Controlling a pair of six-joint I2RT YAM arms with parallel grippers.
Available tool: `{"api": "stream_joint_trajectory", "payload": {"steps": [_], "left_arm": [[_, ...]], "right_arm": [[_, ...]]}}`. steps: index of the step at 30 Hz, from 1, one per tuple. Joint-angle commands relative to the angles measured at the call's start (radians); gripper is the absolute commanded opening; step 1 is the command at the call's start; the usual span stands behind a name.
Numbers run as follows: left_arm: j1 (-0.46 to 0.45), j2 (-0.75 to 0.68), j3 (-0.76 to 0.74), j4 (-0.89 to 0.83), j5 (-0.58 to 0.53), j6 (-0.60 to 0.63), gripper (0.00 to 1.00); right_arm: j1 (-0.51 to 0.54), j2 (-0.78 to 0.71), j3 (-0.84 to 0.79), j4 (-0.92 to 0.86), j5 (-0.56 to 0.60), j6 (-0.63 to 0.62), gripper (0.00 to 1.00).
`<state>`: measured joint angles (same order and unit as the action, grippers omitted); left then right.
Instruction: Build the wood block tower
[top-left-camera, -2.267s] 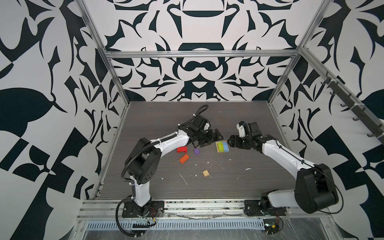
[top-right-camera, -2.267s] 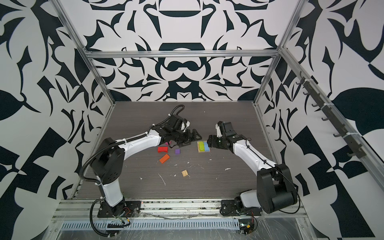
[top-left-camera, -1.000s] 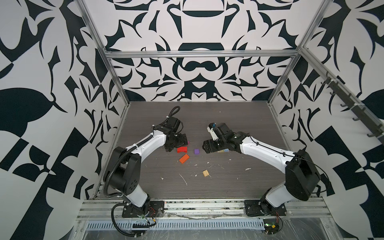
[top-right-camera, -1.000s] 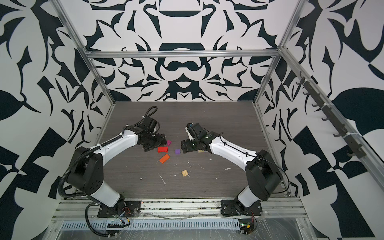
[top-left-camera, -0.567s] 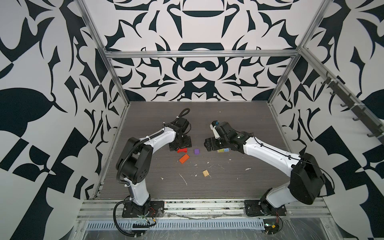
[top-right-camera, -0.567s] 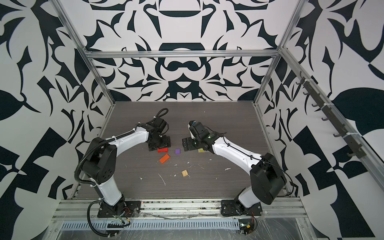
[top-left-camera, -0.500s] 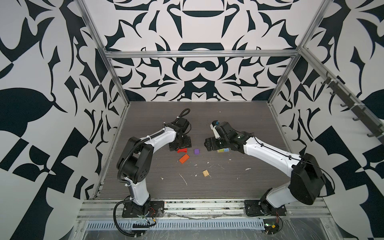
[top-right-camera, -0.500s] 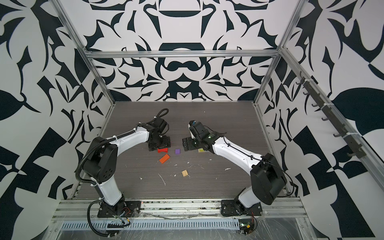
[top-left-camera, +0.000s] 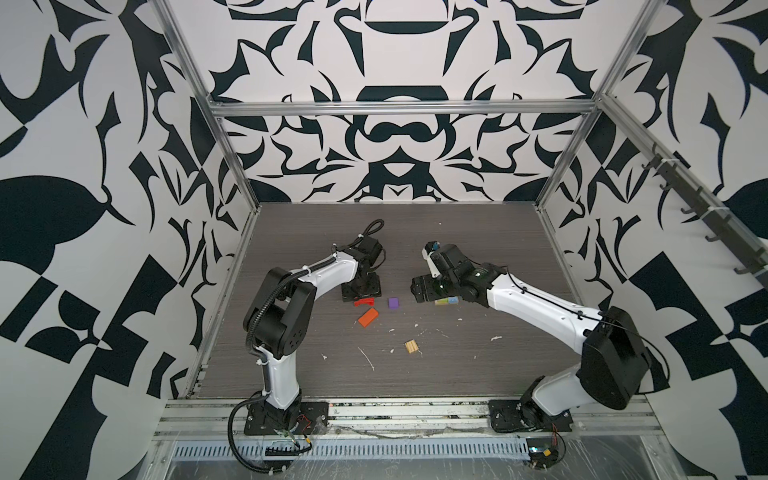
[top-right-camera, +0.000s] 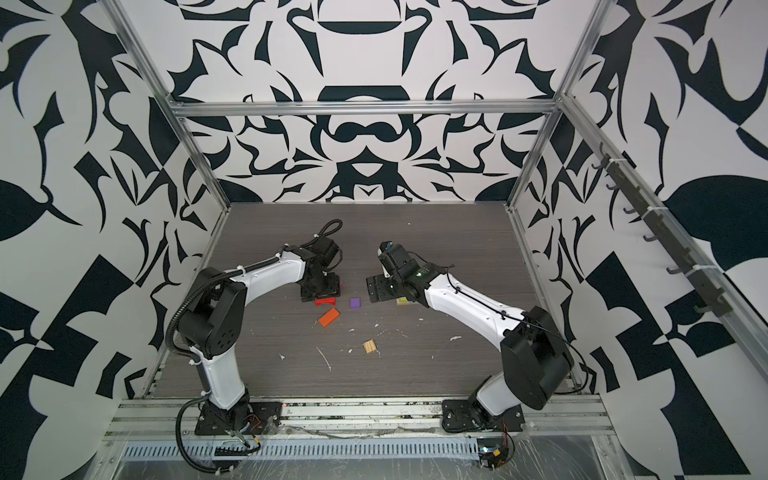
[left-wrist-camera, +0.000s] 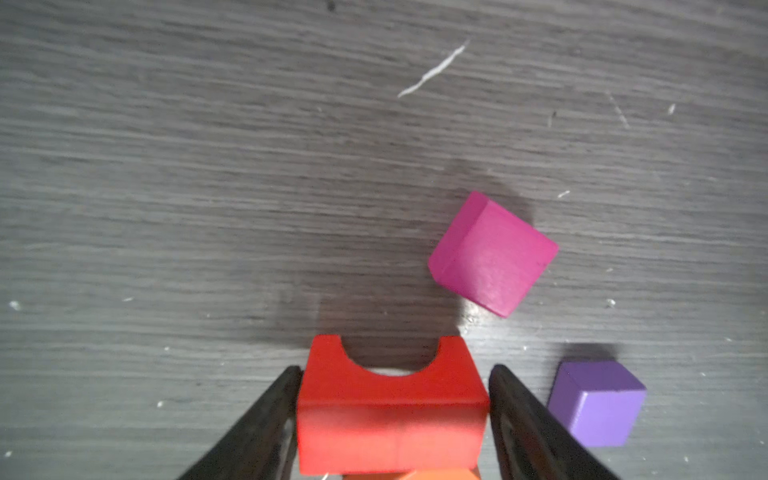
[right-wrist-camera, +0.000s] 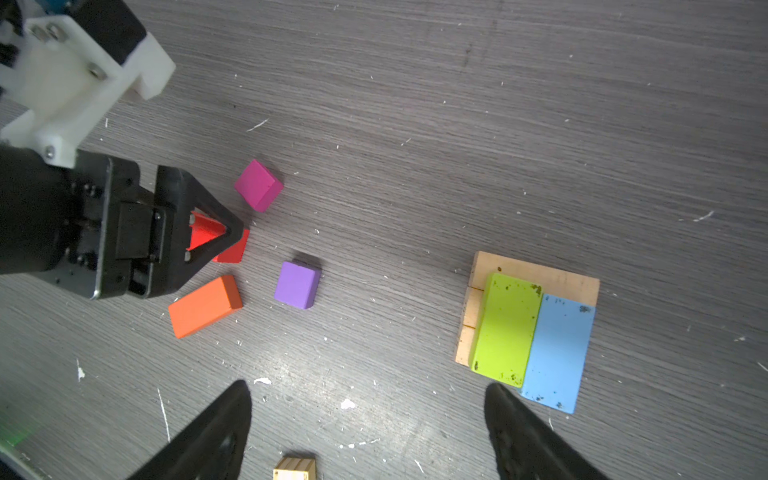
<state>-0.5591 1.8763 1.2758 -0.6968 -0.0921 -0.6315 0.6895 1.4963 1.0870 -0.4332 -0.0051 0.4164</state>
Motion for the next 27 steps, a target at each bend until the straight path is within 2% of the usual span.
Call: {"api": "stream_joint_trajectory", "payload": {"steps": [1, 11, 27], "left_arm": [[-0.009, 0.03, 0.034, -0.053, -0.013, 0.005, 0.68], [-0.015, 0.002, 0.038, -0.058, 0.013, 0.0, 0.48], [-0.015, -0.116, 0.06, -0.02, 0.172, -0.033, 0.43]], "right_arm": [[-0.002, -0.034, 0.006, -0.011, 0.025, -0.007, 0.91], [-0.014, -0.022, 0.016, -0.013, 0.024, -0.014, 0.9], [-0.087, -0.112, -0.058, 0.011, 0.024, 0.011, 0.88]]}}
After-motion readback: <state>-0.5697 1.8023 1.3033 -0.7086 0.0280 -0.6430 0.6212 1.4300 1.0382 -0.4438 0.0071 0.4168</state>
